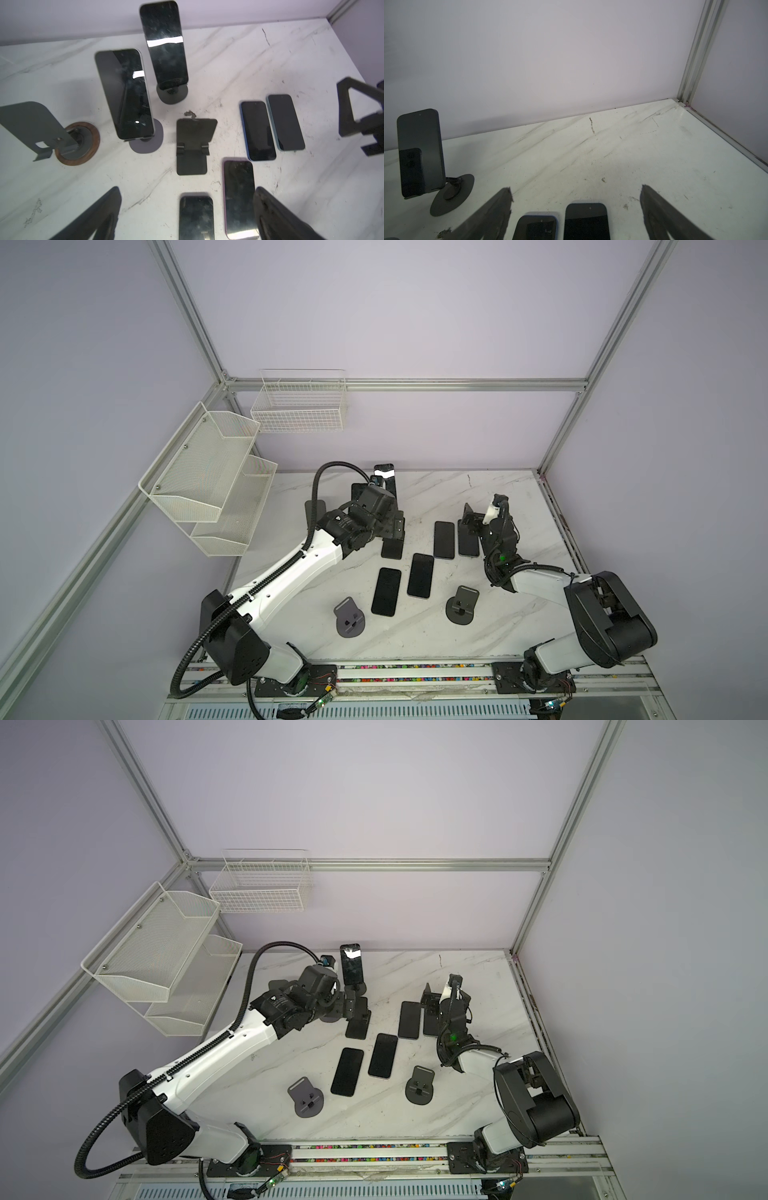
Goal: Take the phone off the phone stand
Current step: 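Raise the left gripper and reach toward the white-edged phone on the grey stand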
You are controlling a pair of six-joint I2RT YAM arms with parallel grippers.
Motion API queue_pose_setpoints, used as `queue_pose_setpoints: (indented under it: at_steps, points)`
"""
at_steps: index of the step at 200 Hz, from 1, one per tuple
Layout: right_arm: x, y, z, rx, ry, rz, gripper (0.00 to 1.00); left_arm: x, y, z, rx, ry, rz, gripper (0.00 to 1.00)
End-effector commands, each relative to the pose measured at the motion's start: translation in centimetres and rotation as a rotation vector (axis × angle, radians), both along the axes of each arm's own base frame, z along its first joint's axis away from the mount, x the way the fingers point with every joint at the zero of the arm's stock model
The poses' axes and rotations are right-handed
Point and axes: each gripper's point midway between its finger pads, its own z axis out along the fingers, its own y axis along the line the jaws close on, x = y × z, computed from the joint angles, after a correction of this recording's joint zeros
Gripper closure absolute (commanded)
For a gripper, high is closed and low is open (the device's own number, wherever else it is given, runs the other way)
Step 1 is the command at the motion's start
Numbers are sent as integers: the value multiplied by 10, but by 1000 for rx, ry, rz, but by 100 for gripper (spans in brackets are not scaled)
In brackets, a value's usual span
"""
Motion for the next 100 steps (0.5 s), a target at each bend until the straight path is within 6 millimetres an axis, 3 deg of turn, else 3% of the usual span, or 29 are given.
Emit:
queue_pose_setpoints:
  at_steps: [1, 50, 100]
  points:
    - [3, 1, 10, -4, -24, 3, 3, 23, 15, 57, -70, -133, 9, 0]
    - [4, 1, 9, -5, -20, 3, 3, 70, 48, 50, -34, -123, 59, 0]
    - [3, 1, 10, -2, -26, -1, 3, 110, 56, 24, -77, -56, 38, 0]
